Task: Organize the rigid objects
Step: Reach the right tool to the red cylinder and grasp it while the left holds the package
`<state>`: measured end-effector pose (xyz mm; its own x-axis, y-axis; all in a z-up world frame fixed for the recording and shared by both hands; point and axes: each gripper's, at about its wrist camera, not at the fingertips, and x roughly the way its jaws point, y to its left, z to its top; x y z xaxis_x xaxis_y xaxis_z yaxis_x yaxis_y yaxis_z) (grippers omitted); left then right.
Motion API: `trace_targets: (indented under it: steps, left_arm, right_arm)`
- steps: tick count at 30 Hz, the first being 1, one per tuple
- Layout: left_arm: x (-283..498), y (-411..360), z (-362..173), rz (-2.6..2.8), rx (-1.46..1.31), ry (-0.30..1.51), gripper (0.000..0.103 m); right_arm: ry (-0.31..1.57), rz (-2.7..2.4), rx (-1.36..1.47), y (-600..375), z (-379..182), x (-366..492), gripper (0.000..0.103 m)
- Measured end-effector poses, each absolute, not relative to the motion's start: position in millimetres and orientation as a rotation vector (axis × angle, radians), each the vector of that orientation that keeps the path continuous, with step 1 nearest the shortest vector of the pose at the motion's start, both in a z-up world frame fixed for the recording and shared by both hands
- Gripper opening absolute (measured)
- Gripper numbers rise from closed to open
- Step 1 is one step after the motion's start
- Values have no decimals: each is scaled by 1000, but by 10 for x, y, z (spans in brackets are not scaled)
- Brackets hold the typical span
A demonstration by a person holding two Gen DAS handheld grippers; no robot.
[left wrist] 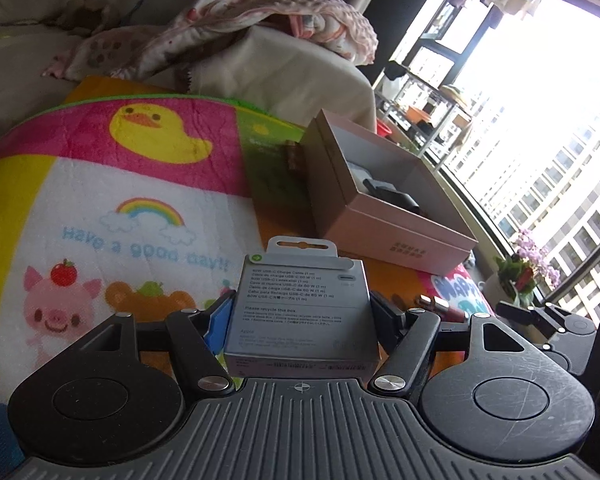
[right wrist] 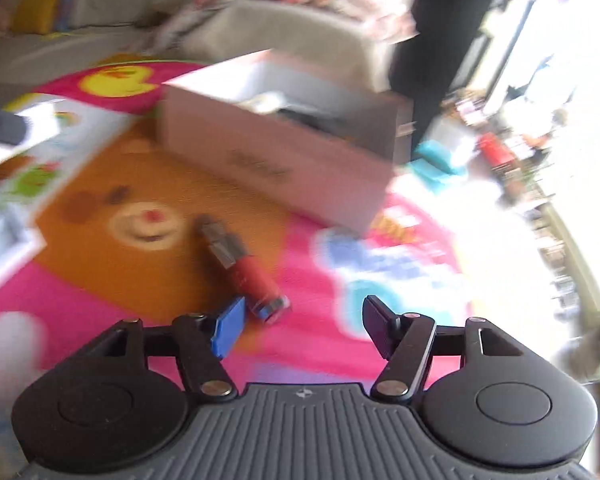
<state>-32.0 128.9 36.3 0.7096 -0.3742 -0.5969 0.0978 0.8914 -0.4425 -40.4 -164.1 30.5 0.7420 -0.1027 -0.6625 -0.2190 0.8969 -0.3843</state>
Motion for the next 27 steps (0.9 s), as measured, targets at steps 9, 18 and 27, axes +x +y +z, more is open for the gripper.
trace_targets:
  steps: [9,18,27]
  left_arm:
    - [-262,1014,264,-335,-369,774,74]
    - [-307,745,256,-379,-243,782,74]
    - [-325,582,261,-461,-160,809,74]
  right_arm:
    - [823,146,-75,-1816,349,-123,83]
    - [834,-11,-53,-1533,143,404,87]
    - [830,89,-111,-1594,214,325,78]
